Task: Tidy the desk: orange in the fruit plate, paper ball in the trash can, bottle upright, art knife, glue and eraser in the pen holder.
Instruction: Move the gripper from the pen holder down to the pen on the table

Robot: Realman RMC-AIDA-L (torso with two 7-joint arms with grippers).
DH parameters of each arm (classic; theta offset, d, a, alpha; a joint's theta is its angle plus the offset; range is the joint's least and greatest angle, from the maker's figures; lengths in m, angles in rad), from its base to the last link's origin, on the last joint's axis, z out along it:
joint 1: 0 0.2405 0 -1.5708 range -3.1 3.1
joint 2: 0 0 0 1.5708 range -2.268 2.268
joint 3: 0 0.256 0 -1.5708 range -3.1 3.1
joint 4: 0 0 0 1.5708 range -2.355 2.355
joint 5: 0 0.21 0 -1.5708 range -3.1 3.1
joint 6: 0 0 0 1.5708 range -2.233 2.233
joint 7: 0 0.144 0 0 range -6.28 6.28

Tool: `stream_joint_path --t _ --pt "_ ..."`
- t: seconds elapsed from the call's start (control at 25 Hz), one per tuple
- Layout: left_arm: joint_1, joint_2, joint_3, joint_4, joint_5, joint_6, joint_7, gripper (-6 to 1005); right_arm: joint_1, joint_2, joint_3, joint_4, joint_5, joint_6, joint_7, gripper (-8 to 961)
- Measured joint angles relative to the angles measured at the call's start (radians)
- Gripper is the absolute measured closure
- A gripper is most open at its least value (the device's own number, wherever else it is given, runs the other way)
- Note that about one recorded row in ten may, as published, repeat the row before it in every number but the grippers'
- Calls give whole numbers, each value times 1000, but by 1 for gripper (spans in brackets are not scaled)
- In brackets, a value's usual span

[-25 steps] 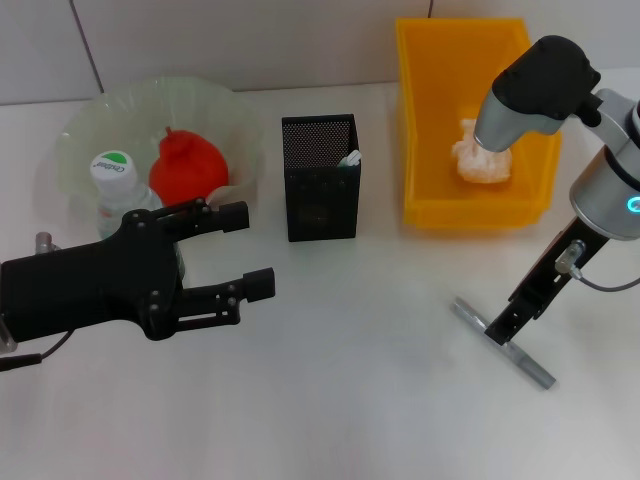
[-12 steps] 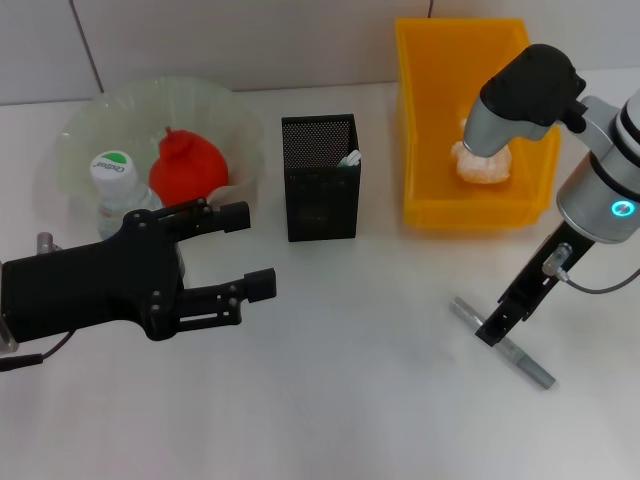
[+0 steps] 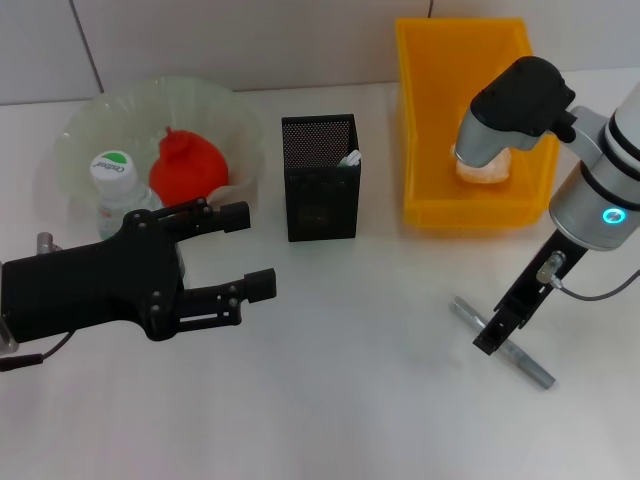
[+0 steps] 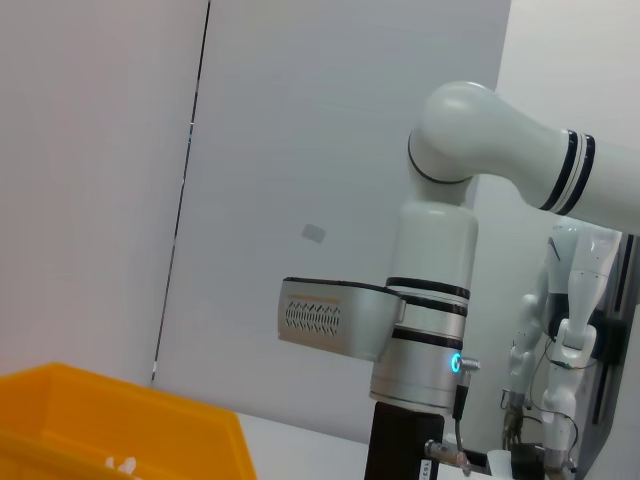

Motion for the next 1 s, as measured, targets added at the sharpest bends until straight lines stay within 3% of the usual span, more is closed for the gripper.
stream_joint_path --t 1.0 --pt "0 -1 0 0 0 3 0 197 24 -2 -1 69 -8 49 -2 274"
